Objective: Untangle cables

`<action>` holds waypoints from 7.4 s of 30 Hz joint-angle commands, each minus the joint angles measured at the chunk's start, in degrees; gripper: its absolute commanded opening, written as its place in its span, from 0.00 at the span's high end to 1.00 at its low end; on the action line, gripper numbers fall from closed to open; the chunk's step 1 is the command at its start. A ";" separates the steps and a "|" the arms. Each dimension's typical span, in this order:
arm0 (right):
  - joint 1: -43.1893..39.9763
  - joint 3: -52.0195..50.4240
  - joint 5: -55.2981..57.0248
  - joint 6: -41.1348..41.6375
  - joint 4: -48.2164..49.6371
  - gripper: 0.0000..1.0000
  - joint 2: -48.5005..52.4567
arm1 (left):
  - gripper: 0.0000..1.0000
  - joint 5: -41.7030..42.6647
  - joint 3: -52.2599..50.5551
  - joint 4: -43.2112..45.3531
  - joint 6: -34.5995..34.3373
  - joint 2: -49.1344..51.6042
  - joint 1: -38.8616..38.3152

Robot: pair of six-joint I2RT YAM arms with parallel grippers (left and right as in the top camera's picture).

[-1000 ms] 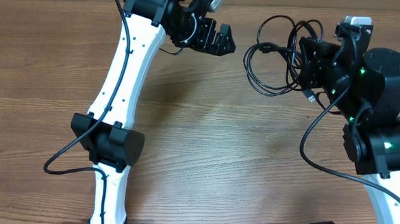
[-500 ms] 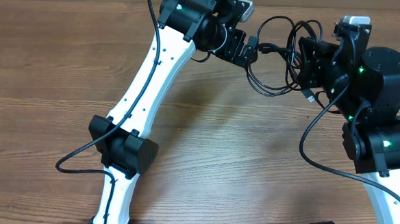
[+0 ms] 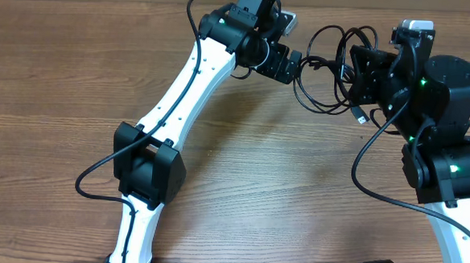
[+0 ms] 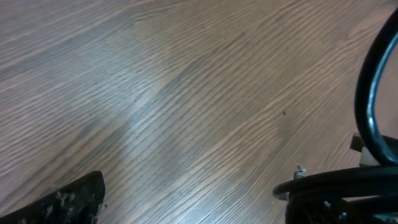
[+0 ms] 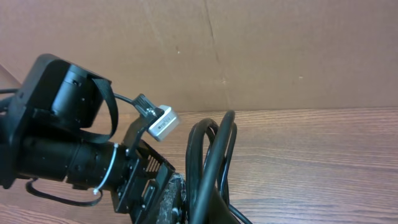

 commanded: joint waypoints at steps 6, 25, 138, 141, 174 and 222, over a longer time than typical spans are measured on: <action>0.17 1.31 0.11 -0.22 0.66 0.96 -0.42 | 0.04 5.09 -1.46 2.12 -0.81 -1.11 -1.07; 0.17 1.31 -1.75 -0.22 -0.98 0.96 -0.66 | 0.96 2.93 -7.17 13.14 -3.17 -1.09 -7.69; 24.72 -7.39 8.48 -32.70 -16.70 0.07 36.61 | 0.00 1.55 -7.21 -18.34 11.96 -19.89 18.82; 25.18 -7.39 5.62 -32.74 -19.26 0.09 36.61 | 0.00 1.55 -7.21 -18.27 12.59 -19.89 18.82; 25.35 14.45 -3.32 -15.89 -27.82 0.96 32.09 | 0.00 1.57 -13.53 -15.96 13.81 -19.89 18.82; 19.78 -10.88 17.00 101.39 -28.30 0.10 32.22 | 0.00 2.03 -13.53 -17.68 12.09 -19.89 18.82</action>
